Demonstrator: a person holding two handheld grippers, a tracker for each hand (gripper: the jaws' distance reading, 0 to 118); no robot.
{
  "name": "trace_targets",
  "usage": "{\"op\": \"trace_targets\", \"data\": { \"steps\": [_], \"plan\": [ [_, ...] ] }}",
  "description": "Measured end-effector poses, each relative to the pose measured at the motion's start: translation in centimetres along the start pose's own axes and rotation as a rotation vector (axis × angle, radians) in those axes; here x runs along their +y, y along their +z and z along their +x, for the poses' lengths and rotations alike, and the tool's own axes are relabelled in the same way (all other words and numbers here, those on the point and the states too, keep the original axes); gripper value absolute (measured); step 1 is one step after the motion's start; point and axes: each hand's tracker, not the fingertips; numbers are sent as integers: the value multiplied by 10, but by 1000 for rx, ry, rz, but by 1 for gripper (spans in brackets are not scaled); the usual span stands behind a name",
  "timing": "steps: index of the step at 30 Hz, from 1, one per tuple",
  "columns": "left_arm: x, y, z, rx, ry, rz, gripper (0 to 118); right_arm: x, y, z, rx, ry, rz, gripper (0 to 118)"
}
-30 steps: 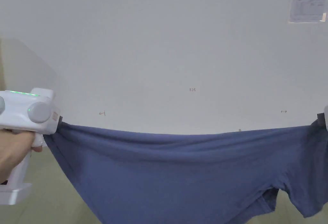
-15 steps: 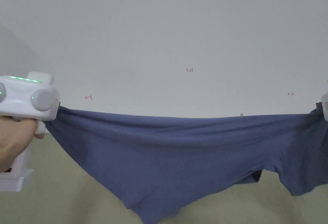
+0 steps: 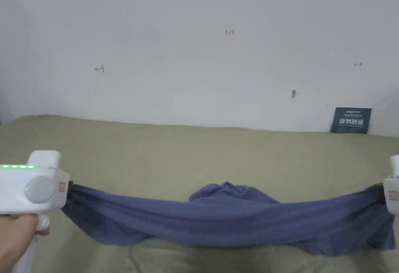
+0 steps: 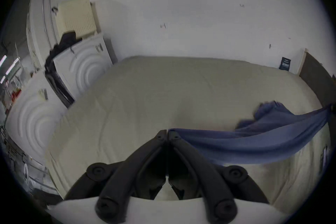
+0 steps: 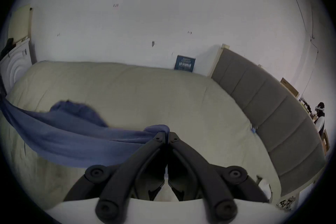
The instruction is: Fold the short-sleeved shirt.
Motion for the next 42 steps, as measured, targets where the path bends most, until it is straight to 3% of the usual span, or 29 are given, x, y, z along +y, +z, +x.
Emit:
{"op": "trace_targets", "data": {
  "steps": [4,6,10,12,15,22,30,31,32,33,34,35,36,40,41,42],
  "plan": [
    [-56,34,-26,-7,-42,-41,0,-50,54,16,49,-33,-17,0],
    [-79,58,-38,-19,-30,-42,0,-74,84,29,74,-89,-10,0],
    [-128,106,-66,-28,-56,-50,0,-125,131,59,109,-87,-38,0],
    [-155,131,-82,-68,-60,-66,0,-155,153,71,103,-142,-52,0],
    [-194,153,-102,-110,-54,-94,0,-195,175,83,126,-145,-83,0],
    [-248,161,-113,-135,11,-155,0,-247,172,88,130,-162,-143,0],
    [-262,141,-117,-153,125,-167,3,-272,155,79,106,-157,-193,0],
    [-263,142,-118,-156,127,-163,16,-273,155,79,106,-161,-193,4],
    [-264,153,-114,-157,120,-140,45,-272,156,80,104,-169,-188,21],
    [-264,155,-115,-158,117,-137,96,-271,157,79,107,-183,-175,73],
    [-263,157,-116,-150,110,-139,116,-269,157,79,109,-193,-179,114],
    [-263,163,-118,-138,110,-119,116,-264,164,77,154,-190,-212,114],
    [-262,169,-121,-129,112,-89,116,-257,173,74,153,-188,-125,108],
    [-259,193,-129,-99,99,-50,114,-236,242,17,193,-145,-88,111],
    [-259,199,-131,-92,98,-46,108,-242,224,17,242,-127,-82,101],
    [-259,205,-132,-90,100,-42,78,-241,231,6,274,-117,-67,67]
  ]
}}
